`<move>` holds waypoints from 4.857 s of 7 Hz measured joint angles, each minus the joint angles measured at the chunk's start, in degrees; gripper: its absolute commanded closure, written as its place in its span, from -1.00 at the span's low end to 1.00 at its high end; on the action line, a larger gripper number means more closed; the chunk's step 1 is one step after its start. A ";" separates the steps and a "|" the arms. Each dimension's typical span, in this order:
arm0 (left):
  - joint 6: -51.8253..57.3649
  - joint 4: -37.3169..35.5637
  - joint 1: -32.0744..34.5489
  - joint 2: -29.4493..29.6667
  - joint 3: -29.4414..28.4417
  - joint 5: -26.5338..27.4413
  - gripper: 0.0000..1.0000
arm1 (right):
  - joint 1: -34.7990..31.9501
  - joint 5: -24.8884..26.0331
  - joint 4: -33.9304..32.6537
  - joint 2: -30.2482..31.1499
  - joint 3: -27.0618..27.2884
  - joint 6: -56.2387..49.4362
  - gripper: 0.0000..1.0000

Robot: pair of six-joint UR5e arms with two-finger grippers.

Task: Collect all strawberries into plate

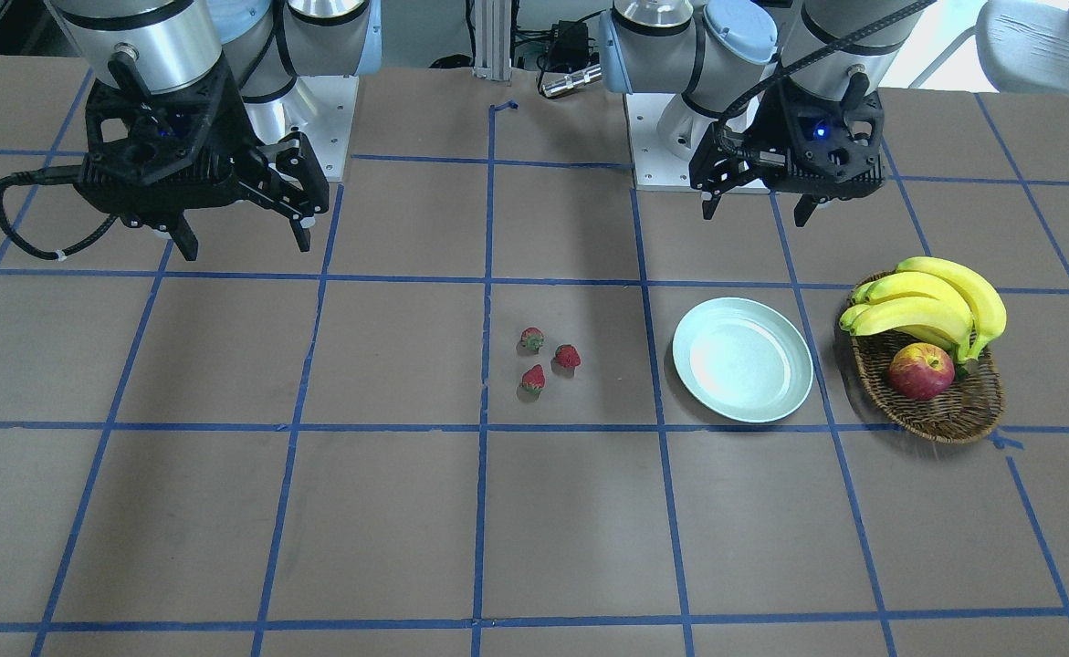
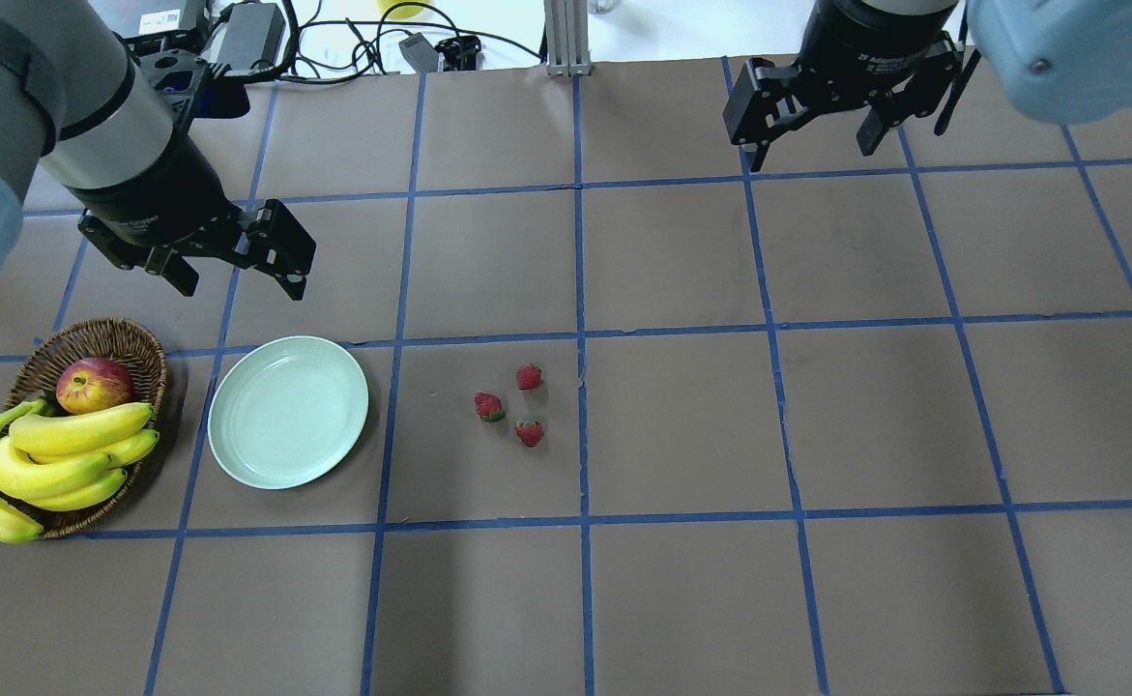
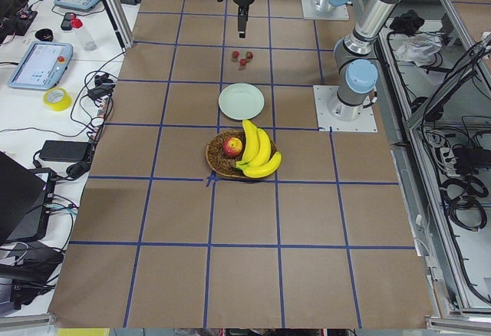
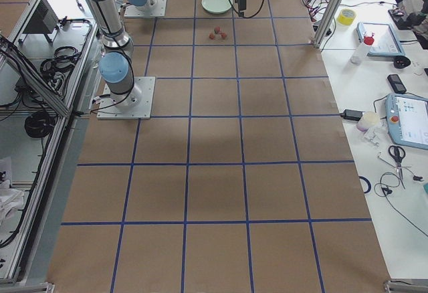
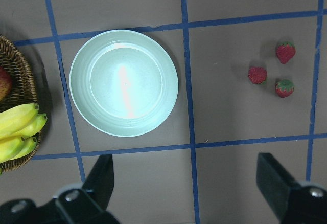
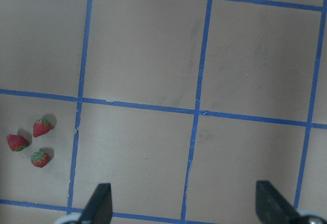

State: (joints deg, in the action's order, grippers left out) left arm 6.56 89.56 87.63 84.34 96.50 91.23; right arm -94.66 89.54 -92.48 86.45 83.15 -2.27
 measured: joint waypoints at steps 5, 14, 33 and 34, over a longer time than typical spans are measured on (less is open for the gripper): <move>-0.06 -0.56 0.00 0.15 0.07 -0.16 -1.00 | 0.00 -0.23 -0.06 0.00 0.04 -0.35 -1.00; -0.74 -1.24 -0.69 3.16 0.83 -0.25 -1.00 | -0.06 -0.20 -0.04 -0.48 0.03 -0.25 -1.00; -33.87 -39.52 11.15 24.50 20.96 -13.25 1.00 | 0.35 -0.26 -0.06 -0.67 0.00 -0.36 -1.00; -33.85 -39.53 11.11 24.53 20.88 -13.20 1.00 | 0.35 -0.31 -0.07 -0.67 0.00 -0.37 -1.00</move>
State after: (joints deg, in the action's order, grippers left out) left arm -27.29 50.03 98.74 108.86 117.39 78.04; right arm -94.31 89.24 -92.55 85.78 83.15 -2.64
